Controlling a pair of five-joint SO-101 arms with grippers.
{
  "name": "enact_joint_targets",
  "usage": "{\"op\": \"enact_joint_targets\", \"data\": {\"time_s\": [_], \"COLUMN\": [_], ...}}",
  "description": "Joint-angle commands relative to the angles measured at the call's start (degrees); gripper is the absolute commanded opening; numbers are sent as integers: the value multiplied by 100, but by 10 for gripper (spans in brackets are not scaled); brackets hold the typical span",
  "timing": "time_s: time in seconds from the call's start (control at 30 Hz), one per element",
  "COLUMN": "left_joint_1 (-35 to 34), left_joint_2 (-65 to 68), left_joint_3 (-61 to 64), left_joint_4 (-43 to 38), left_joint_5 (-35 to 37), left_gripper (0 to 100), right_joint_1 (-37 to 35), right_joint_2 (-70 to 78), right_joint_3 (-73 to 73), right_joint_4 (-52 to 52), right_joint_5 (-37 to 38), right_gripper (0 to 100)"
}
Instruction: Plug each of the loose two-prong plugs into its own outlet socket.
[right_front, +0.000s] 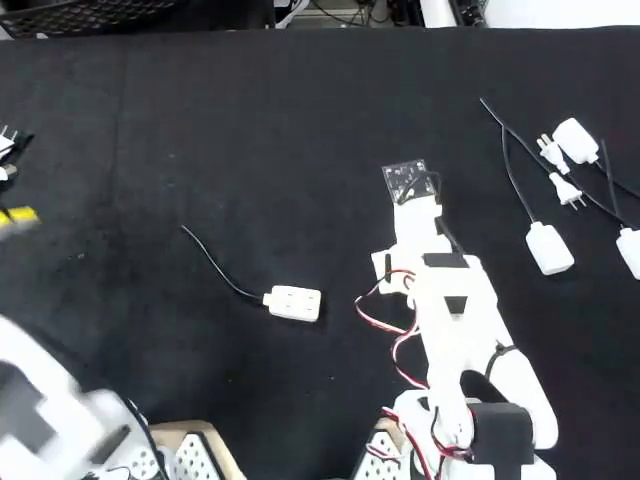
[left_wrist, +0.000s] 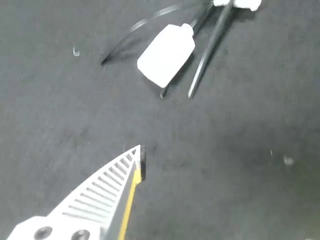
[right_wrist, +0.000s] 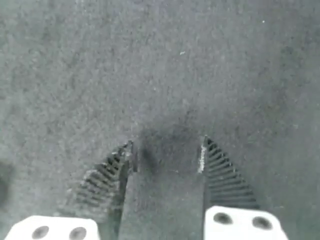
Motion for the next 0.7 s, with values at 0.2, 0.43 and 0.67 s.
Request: {"op": "enact_joint_targets", "data": {"time_s": [0.2,0.43,0.67], "left_joint_1": [259,673,884], "left_joint_2": [3174,4879,6558], "left_joint_3": [-5015,-6545,-8119], "left_joint_4": [844,818,431], "left_joint_5": [-211,-1635,-1925], "left_gripper": [619,619,619], "right_joint_1": [53,44,44], "right_joint_2": [-154,-154,-154], "right_joint_3": [13,57,57], "right_joint_4": [-176,-202,-202], "right_joint_5": [9,9,9], "right_gripper": [202,201,201]}}
